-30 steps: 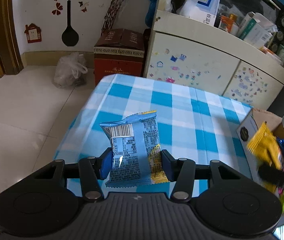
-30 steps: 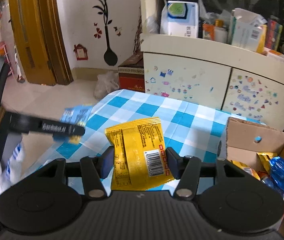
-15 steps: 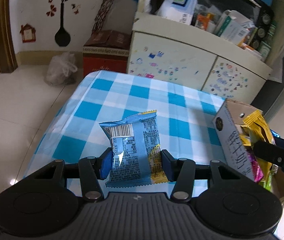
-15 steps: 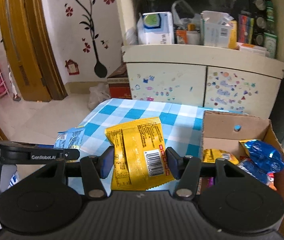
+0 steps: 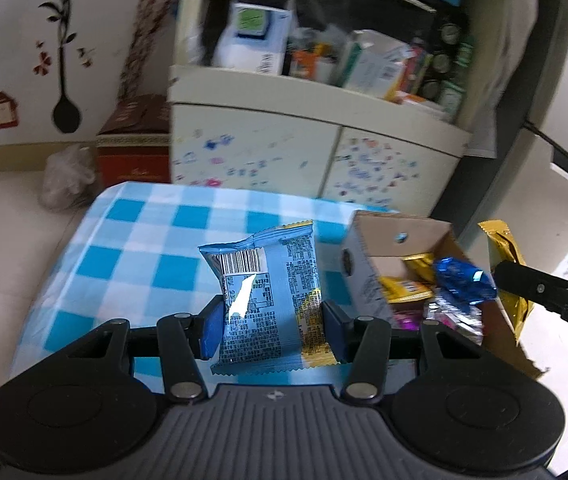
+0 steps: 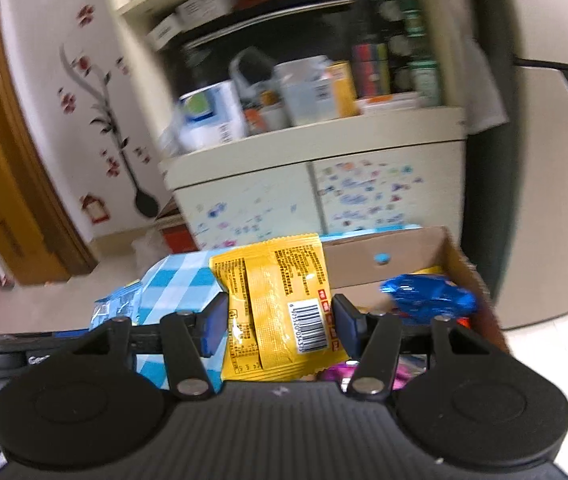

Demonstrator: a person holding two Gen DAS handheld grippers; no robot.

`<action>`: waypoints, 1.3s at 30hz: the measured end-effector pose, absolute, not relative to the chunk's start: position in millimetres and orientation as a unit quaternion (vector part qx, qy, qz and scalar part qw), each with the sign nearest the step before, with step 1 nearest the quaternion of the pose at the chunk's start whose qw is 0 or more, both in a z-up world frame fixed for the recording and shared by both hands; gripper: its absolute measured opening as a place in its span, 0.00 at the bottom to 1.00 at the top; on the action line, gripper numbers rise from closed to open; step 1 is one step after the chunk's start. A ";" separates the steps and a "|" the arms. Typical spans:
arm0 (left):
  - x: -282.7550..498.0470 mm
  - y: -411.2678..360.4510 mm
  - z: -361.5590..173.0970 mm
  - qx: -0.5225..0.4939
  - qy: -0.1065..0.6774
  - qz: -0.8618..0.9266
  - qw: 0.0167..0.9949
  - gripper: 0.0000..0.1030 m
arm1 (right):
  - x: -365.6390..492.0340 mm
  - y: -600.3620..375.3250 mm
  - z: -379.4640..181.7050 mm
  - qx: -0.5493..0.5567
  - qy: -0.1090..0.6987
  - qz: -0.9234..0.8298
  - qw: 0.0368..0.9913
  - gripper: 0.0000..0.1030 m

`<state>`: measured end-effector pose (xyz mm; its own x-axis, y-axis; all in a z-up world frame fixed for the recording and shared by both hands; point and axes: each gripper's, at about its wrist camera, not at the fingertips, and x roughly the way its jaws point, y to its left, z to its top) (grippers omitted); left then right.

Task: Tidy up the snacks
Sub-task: 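Lift the light-blue bag and yellow bag and carry them over the box, then open both tools to drop the light-blue bag and yellow bag into the box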

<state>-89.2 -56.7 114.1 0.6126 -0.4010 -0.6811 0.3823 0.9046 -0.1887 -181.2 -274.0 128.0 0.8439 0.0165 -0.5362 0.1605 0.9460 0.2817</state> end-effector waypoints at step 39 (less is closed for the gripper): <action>-125.6 -212.4 102.4 0.126 0.388 -0.283 0.868 0.94 | -206.8 -362.6 106.6 0.321 0.272 -0.202 0.884 0.80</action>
